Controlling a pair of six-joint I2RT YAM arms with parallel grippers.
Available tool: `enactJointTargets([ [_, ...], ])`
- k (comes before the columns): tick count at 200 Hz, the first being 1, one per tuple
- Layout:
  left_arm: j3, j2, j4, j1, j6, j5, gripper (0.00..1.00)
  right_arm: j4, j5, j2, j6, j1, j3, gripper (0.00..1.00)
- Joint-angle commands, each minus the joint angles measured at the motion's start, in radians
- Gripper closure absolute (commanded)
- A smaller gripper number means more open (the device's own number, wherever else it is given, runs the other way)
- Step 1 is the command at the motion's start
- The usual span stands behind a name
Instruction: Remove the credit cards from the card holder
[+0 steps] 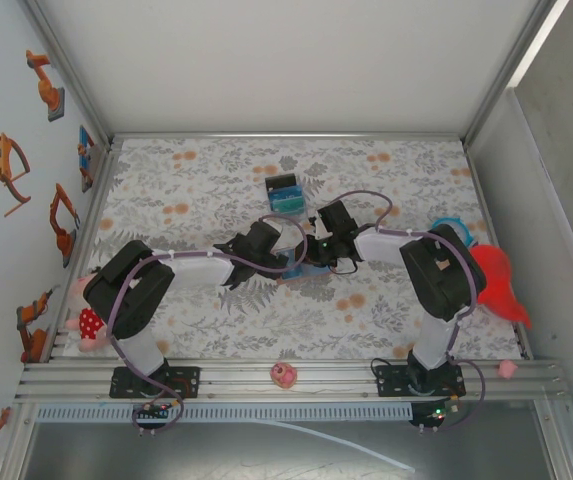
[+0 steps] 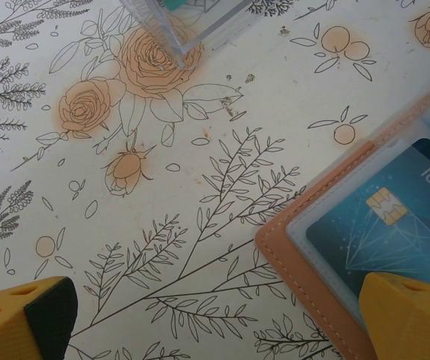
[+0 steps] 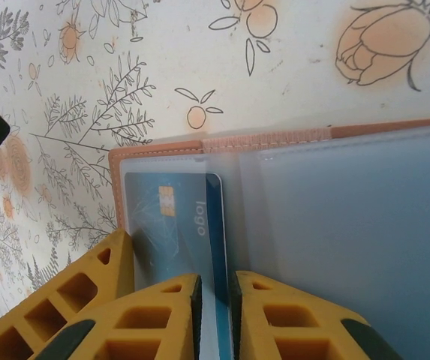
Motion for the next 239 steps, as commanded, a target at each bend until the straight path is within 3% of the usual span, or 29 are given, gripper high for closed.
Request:
enactJointTargets([
  [1, -0.015, 0.020, -0.064, -0.009, 0.029, -0.019, 0.03, -0.033, -0.009, 0.028, 0.010, -0.006, -0.004, 0.81],
  [69, 0.002, 0.022, -0.078, -0.029, 0.028, -0.020, 0.03, 0.061, -0.107, 0.043, 0.045, -0.006, -0.025, 0.81],
  [133, 0.001, 0.024, -0.085, -0.034, 0.024, -0.029, 0.03, 0.253, -0.207, 0.025, 0.126, -0.029, -0.093, 0.91],
  [158, 0.000, 0.020, -0.090, -0.033, 0.023, -0.039, 0.03, 0.275, -0.207, 0.015, 0.134, -0.041, -0.115, 0.92],
  [181, 0.000, 0.014, -0.096, -0.033, 0.023, -0.052, 0.03, 0.283, -0.201, 0.006, 0.129, -0.048, -0.131, 1.00],
  [239, 0.000, -0.015, -0.100, -0.034, 0.023, -0.065, 0.03, 0.229, -0.145, -0.008, 0.085, -0.066, -0.145, 1.00],
])
